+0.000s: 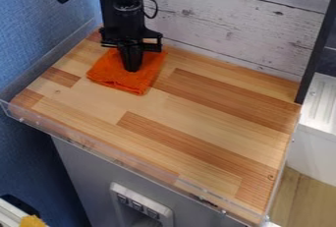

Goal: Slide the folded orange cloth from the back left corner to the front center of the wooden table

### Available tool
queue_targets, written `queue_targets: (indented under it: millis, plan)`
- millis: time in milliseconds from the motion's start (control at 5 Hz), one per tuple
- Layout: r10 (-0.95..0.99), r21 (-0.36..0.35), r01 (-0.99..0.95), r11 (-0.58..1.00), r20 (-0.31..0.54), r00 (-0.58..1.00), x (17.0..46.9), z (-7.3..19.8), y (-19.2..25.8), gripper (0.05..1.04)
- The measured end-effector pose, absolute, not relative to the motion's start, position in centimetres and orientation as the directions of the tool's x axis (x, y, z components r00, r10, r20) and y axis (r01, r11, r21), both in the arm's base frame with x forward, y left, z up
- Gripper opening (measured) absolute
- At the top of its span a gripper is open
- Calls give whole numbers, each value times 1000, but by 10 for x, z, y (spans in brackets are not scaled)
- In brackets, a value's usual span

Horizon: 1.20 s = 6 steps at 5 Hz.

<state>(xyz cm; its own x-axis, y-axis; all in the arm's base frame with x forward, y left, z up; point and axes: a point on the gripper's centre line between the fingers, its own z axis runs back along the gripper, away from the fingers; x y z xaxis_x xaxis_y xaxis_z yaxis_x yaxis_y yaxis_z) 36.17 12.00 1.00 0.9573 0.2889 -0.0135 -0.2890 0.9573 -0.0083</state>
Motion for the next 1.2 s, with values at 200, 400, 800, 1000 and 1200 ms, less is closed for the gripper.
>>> queue_targets:
  millis: [200,400,800,1000,1200]
  plan:
    - [252,-21,-251,968,10,968,348,9,103,59]
    - [191,-25,-191,981,9,982,329,9,76,59]
    - [92,-14,-92,996,-12,996,290,11,29,59]
    - [51,-3,-51,999,-23,998,281,12,12,59]
    - [28,5,-28,1000,-15,999,276,13,1,59]
